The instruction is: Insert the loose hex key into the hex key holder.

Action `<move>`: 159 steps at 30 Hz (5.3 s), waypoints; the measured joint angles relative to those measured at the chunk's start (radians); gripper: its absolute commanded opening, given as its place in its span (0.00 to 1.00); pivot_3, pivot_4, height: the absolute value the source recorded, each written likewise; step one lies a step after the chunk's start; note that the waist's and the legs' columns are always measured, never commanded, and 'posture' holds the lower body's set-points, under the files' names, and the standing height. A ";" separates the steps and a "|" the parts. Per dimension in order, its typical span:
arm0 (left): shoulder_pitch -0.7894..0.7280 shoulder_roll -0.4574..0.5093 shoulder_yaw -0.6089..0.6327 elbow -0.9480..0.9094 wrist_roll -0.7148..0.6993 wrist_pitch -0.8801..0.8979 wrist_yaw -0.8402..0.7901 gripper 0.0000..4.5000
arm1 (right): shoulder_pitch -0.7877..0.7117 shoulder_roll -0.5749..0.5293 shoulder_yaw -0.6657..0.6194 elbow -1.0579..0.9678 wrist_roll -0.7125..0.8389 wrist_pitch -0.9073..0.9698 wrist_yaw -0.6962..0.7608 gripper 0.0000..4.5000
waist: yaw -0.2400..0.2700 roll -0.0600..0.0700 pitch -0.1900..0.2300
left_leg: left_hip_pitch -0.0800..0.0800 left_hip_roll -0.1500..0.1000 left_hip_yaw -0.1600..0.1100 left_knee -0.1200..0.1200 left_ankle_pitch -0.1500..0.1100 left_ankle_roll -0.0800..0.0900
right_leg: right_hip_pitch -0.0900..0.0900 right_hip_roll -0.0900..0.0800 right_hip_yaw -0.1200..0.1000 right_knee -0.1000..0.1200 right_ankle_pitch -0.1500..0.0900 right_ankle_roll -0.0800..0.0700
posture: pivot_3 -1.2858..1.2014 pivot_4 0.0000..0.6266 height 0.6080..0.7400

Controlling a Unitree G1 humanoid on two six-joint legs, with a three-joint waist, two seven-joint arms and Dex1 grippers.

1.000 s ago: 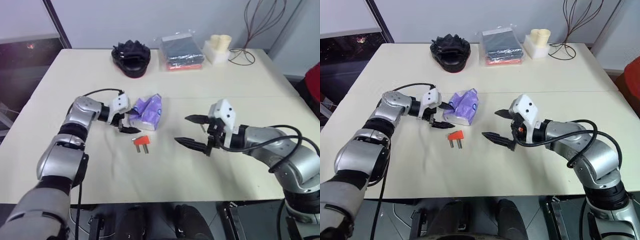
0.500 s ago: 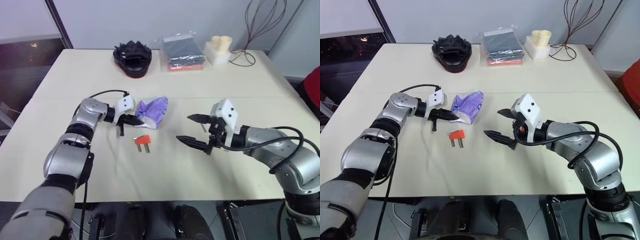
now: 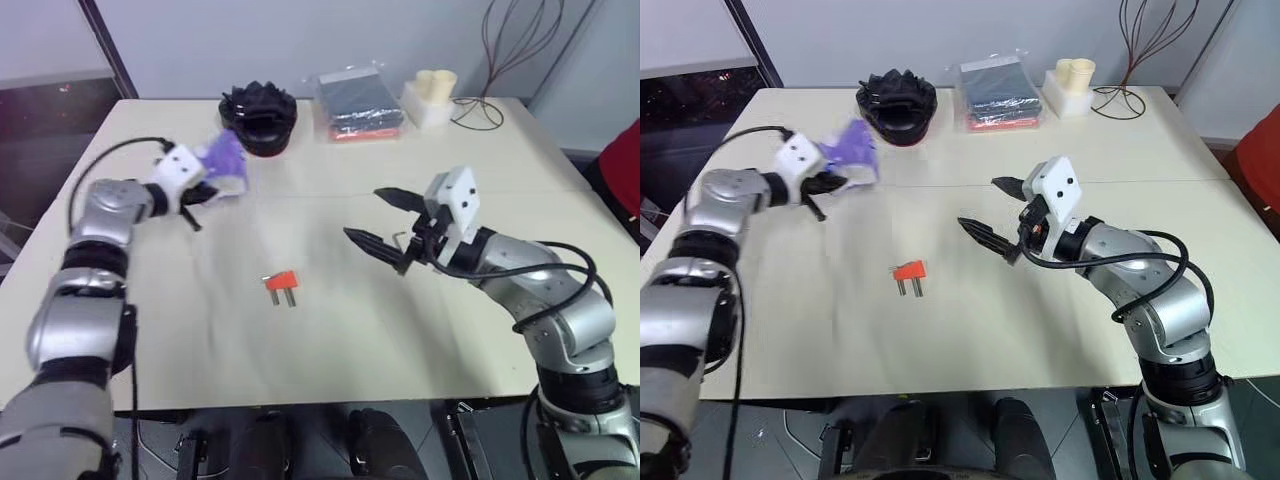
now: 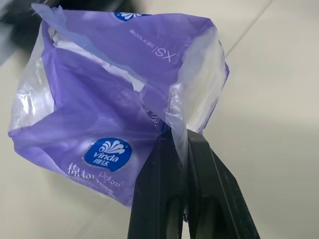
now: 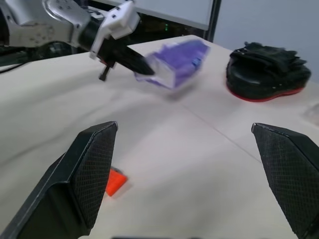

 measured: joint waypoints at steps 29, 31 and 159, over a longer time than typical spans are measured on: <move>0.474 0.203 0.299 -0.708 -0.208 0.593 0.195 0.99 | 0.000 -0.016 0.030 0.144 -0.044 -0.070 0.132 1.00 | 0.023 0.000 0.000 | -0.001 0.001 -0.001 0.000 0.000 -0.002 | -0.001 -0.006 0.003 -0.004 0.000 -0.001 | 0.52 0.24 1.00; 0.443 0.248 0.318 -0.740 -0.258 0.592 0.119 0.99 | 0.006 -0.050 0.029 0.148 -0.048 -0.072 0.156 1.00 | 0.023 0.000 0.000 | -0.001 0.000 -0.001 0.000 0.000 -0.002 | -0.001 -0.006 0.003 -0.005 0.000 -0.001 | 0.52 0.24 1.00; -0.291 -0.421 0.053 0.068 -0.415 0.320 -0.431 0.01 | -0.488 0.022 0.315 0.950 -1.075 -1.318 -0.127 0.23 | -0.029 -0.001 0.002 | 0.014 0.001 0.004 -0.016 0.007 -0.013 | -0.001 0.001 0.002 0.008 -0.005 -0.009 | 0.52 0.24 1.00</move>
